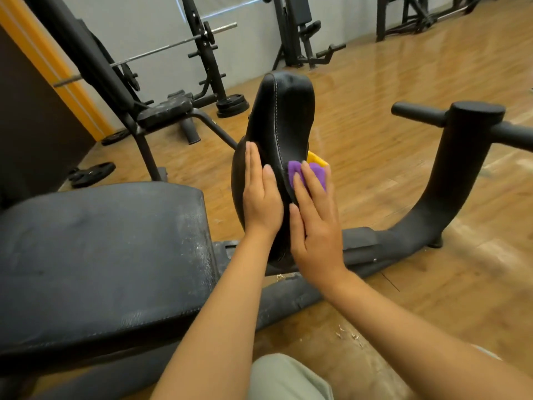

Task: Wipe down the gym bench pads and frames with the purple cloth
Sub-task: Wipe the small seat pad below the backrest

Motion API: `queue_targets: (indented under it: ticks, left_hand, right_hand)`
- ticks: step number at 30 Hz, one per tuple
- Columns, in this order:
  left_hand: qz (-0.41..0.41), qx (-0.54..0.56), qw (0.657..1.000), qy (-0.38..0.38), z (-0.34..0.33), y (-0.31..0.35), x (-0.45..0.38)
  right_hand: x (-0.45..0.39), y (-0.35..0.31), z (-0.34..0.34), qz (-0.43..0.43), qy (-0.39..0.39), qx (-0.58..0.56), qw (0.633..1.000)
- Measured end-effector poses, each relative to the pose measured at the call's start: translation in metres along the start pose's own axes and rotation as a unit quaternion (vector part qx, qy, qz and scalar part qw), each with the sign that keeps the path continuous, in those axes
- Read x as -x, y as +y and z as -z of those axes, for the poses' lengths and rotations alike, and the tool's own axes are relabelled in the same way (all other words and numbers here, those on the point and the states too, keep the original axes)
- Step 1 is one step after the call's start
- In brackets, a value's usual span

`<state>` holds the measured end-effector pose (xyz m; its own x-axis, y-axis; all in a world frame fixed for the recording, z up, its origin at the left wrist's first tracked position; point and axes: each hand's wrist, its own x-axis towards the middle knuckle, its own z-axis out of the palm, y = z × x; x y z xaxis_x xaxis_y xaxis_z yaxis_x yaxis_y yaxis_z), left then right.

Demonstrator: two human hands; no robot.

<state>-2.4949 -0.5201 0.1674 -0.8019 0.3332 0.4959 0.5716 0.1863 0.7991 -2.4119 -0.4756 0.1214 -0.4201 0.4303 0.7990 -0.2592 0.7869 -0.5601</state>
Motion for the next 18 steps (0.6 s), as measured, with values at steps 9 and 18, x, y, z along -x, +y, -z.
queue_targets:
  ticks: [9,18]
  left_hand:
    - [-0.105,-0.156,0.973,-0.132,0.030,-0.014,-0.006]
    - [-0.286,-0.216,0.911,-0.202,0.056,-0.050,0.012]
  right_hand:
    - [0.059,-0.006,-0.030,-0.031,0.053,0.012,0.998]
    - [0.021,-0.006,-0.020,-0.030,0.096,0.031,0.994]
